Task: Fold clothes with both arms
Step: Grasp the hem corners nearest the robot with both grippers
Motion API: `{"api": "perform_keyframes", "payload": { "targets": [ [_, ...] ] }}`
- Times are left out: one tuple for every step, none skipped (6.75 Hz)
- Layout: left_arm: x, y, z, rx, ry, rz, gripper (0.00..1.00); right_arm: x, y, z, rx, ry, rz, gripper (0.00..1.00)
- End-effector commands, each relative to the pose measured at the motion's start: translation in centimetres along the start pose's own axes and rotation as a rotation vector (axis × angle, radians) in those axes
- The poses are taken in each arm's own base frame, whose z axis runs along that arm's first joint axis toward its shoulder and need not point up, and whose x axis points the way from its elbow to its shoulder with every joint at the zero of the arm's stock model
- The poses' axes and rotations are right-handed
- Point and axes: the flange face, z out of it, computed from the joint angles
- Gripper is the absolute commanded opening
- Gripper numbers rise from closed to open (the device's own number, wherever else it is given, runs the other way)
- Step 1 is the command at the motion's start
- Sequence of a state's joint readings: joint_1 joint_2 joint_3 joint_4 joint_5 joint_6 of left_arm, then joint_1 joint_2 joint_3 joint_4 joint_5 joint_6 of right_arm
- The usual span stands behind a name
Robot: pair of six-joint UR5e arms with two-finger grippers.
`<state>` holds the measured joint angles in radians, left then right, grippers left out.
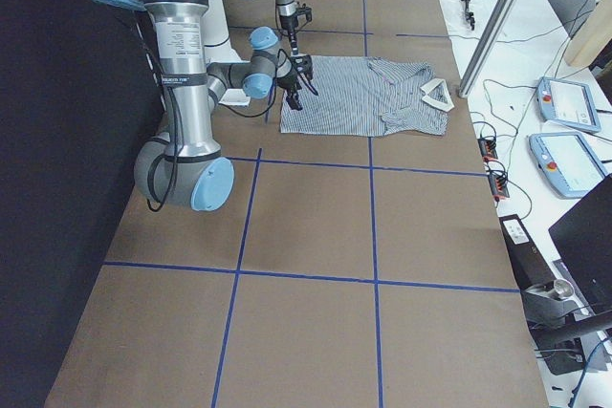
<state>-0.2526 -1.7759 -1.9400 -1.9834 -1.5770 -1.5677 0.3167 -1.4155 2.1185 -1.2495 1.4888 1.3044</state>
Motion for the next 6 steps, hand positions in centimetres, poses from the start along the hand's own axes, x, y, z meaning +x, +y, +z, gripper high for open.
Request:
{"api": "perform_keyframes", "payload": {
  "targets": [
    [0.7,-0.1,-0.4,0.016,0.015,0.002,0.00,0.7,-1.5,0.5,-0.004,0.105,0.043,1.00],
    [0.8,-0.1,-0.4,0.018,0.018,0.002,0.00,1.4,-1.1,1.2,-0.025,0.169,0.049,1.00],
    [0.9,-0.2,-0.6,0.021,0.022,0.002,0.00,2.5,-0.3,2.7,-0.042,0.201,0.129,1.00],
    [1.4,0.4,-0.6,0.031,0.029,0.009,0.00,1.8,1.9,4.4,-0.043,0.168,0.247,0.99],
    [2.1,0.7,-0.7,0.044,0.039,0.015,0.00,2.6,2.4,5.5,-0.039,0.185,0.262,0.78],
    [2.0,0.7,-0.7,0.047,0.038,0.016,0.00,3.5,3.1,6.5,-0.045,0.213,0.258,0.74]
  ]
}}
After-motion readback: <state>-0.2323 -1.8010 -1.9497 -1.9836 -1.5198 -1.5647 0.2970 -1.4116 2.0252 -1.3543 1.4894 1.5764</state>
